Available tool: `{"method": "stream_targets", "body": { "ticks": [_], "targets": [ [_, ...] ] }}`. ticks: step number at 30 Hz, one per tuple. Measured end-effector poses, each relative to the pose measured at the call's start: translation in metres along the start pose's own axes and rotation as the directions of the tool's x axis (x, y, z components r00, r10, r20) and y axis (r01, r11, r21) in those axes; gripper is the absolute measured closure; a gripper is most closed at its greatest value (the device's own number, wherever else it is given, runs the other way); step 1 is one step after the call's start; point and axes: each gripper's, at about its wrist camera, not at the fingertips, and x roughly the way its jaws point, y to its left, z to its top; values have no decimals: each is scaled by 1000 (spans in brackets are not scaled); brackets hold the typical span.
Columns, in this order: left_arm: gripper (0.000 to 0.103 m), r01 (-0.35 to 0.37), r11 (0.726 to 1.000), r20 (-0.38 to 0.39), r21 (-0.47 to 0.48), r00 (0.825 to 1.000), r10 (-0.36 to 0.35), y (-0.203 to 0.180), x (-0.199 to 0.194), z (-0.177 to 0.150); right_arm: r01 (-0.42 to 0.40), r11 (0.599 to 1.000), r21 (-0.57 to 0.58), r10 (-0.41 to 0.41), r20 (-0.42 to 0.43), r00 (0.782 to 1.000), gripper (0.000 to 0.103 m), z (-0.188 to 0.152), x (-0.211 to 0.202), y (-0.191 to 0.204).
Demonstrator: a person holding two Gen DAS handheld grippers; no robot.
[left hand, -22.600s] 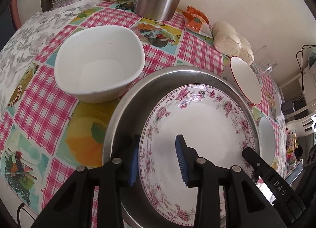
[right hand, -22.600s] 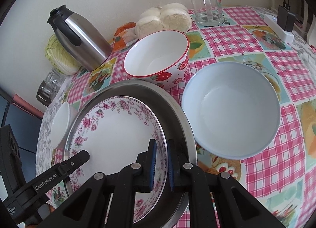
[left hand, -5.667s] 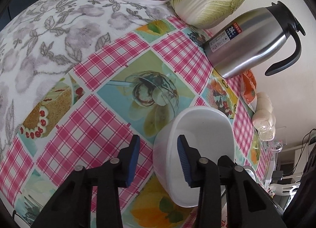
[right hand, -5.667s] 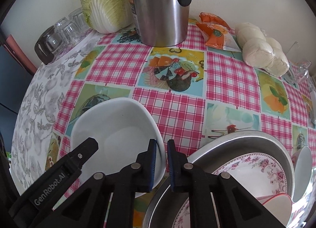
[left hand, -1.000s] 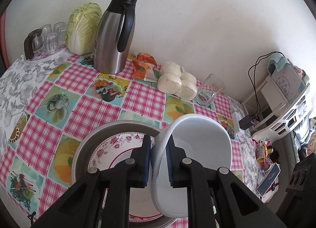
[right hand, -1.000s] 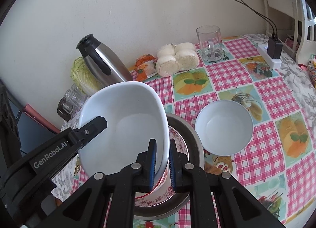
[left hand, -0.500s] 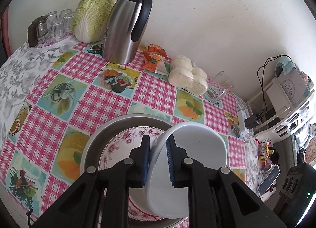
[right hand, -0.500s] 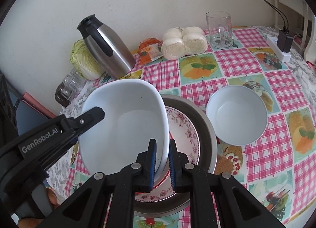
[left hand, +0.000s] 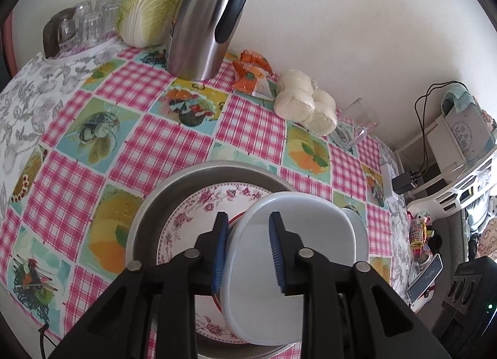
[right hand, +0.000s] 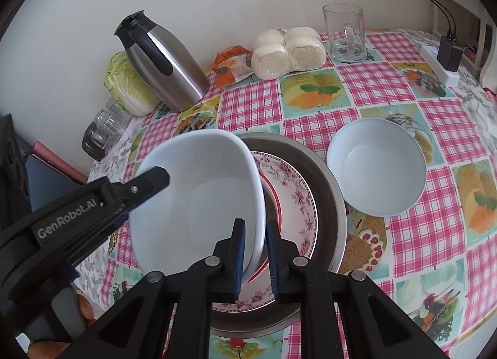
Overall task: Organize plates and bowls
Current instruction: 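Lower the small white bowl into the red-rimmed bowl in the basin, then open both grippers to release the small white bowl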
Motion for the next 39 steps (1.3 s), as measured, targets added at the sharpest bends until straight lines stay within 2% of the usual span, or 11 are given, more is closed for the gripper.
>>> {"method": "stream_targets", "body": {
  "ticks": [4,7,15,22,33,39],
  "targets": [
    [73,13,1000,-24,-25,1000,-13,5,6,-1,2,1000,-2,-2,1,1000,83,1,1,-1],
    [67,30,998,-40,-48,999,-32,7,9,-1,1,1000,-5,-1,2,1000,82,1,0,-1],
    [59,60,996,-58,-72,996,-64,8,10,-1,-19,1000,-14,19,-7,1000,68,1,-1,2],
    [59,77,993,-54,-91,995,-82,10,8,-1,-39,999,-6,39,-10,999,68,1,-2,1],
    [59,99,991,-21,-86,995,-101,10,-3,-1,-68,997,35,67,52,996,68,10,-17,-13],
    [59,101,991,-3,-82,995,-102,9,-9,-1,-66,997,48,64,51,997,69,13,-16,-18]
  ]
}}
